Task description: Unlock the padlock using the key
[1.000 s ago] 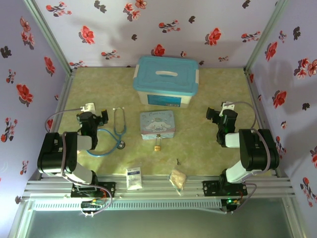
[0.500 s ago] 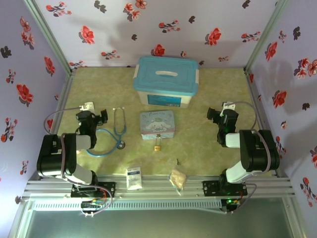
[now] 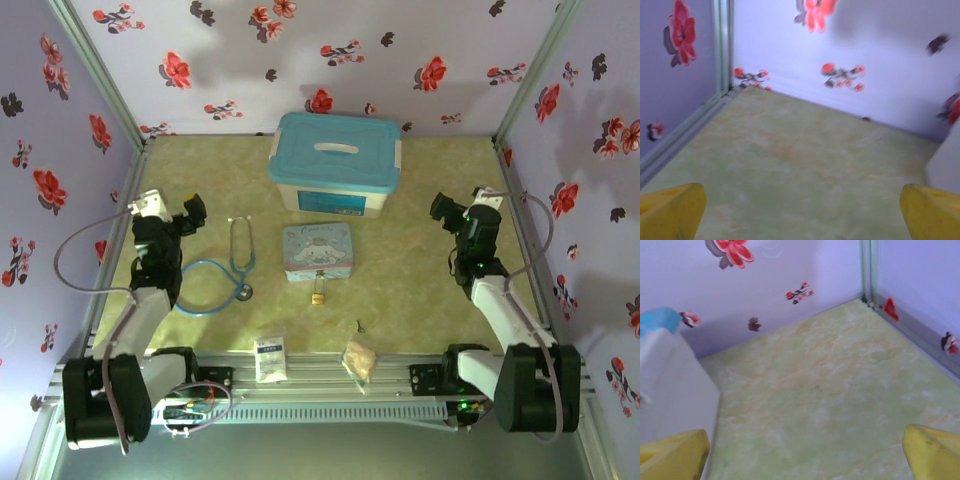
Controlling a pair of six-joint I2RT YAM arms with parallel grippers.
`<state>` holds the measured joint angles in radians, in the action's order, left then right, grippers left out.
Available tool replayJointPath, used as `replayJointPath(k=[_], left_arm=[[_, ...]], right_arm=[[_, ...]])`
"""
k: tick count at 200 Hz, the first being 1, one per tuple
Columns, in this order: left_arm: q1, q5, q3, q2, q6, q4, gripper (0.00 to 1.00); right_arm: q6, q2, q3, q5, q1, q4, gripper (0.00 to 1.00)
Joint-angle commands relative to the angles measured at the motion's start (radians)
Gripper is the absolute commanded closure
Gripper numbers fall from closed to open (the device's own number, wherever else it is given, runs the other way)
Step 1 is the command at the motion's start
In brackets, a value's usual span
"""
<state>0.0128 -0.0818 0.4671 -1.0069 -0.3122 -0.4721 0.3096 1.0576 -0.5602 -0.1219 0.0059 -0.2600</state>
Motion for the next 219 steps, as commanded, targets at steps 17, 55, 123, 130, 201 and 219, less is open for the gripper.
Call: replayJointPath(k=[17,55,123,130,201,219], left_arm=[[0.004,0.264,0.087,0.065,-0.254,0.328,0.00],[-0.127,0.392,0.089,0.103,-0.294,0.482,0.00],[-0.510,0.355,0.092,0.147,-0.374,0.618,0.00],[-0.545,0.352,0.084,0.154,-0.387,0.614,0.00],[-0.853,0.209,0.026,0.139,-0.523,0.519,0.00],[-0.901,0.182,0.013,0.113,-0.541,0.475,0.00]], right_arm=[[0.144,-0.151,0.006,0.313,0.002,0.307,0.01],[0.211,-0.307,0.080,0.327,0.128,0.504,0.01],[0.295,-0.226,0.025,0.038,0.631,0.818,0.05],[0.318,-0.209,0.022,0.017,0.684,0.826,0.07],[0.438,0.068,0.006,-0.106,1.093,0.713,0.24],[0.443,0.151,-0.027,-0.129,1.144,0.708,0.32]])
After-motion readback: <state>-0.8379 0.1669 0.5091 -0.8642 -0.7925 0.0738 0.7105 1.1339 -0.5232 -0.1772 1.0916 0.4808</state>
